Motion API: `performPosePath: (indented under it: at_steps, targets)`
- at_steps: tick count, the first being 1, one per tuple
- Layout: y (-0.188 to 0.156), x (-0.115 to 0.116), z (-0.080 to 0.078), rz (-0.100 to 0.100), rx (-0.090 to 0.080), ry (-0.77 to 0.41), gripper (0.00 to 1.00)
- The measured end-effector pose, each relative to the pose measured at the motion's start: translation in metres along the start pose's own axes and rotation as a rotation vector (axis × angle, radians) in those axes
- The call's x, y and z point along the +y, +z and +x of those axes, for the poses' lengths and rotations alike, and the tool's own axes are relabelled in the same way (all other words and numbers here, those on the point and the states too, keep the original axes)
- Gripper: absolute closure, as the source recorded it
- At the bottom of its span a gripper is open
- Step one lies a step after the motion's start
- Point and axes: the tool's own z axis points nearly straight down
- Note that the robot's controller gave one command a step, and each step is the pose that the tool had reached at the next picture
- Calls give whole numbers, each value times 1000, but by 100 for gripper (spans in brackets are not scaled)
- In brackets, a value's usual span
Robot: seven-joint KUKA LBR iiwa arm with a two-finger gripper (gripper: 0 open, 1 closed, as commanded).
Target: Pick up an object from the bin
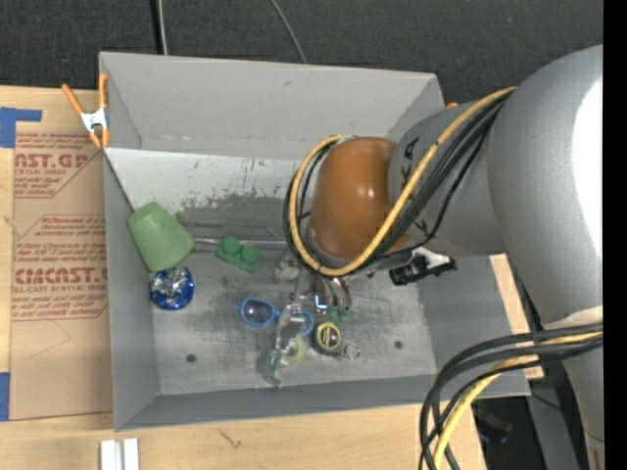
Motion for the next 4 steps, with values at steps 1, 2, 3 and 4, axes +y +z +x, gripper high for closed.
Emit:
performPosePath:
  at_steps: [1, 2, 3, 4]
  targets:
    - [-9, 12, 5, 0, 1, 78, 0]
    - [13, 8, 10, -7, -7, 87, 0]
    - [20, 9, 18, -8, -9, 207, 0]
    - [23, 8, 16, -10, -25, 210, 100]
